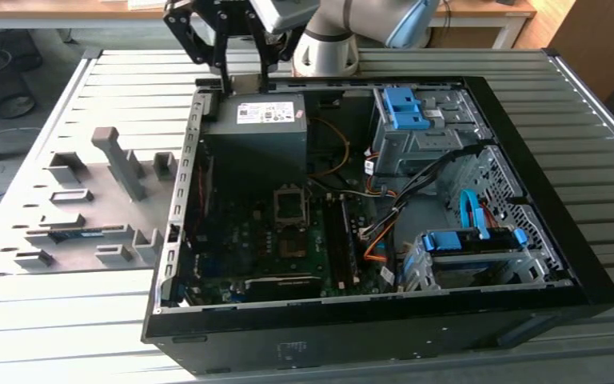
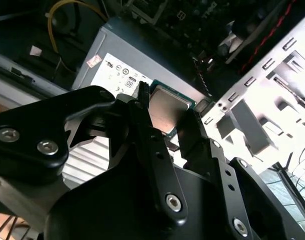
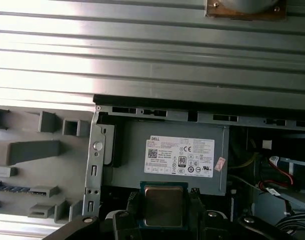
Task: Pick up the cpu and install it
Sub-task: 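Pick up the cpu and move it towards the insertion slot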
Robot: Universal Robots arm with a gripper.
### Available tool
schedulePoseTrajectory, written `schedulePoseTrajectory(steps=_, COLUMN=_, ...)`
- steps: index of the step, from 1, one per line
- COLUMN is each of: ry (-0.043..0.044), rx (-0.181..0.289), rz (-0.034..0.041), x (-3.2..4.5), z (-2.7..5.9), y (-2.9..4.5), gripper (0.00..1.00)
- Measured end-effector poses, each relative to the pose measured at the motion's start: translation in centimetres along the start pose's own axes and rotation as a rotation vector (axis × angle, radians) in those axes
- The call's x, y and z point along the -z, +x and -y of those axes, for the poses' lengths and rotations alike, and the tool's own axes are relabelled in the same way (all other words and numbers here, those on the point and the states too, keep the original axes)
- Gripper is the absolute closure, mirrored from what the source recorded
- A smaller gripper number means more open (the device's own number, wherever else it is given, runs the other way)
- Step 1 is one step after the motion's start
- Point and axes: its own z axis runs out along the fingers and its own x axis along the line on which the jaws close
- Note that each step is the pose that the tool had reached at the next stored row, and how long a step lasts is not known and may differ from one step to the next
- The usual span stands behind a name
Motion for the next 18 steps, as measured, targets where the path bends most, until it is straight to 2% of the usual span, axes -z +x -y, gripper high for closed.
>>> schedulePoseTrajectory(steps=6, ry=-0.0001, rx=0.000, rz=-0.0016, x=-0.21, z=0.16, y=-2.32, gripper=0.53)
schedulePoseTrajectory(steps=9, ry=-0.0001, rx=0.000, rz=-0.0020, x=-0.43, z=0.23, y=-3.08, gripper=0.53)
schedulePoseTrajectory(steps=13, ry=-0.0003, rx=0.000, rz=-0.0021, x=-0.68, z=0.30, y=-3.83, gripper=0.53)
schedulePoseTrajectory(steps=18, ry=-0.0001, rx=0.000, rz=-0.0022, x=-0.68, z=0.30, y=-3.86, gripper=0.53)
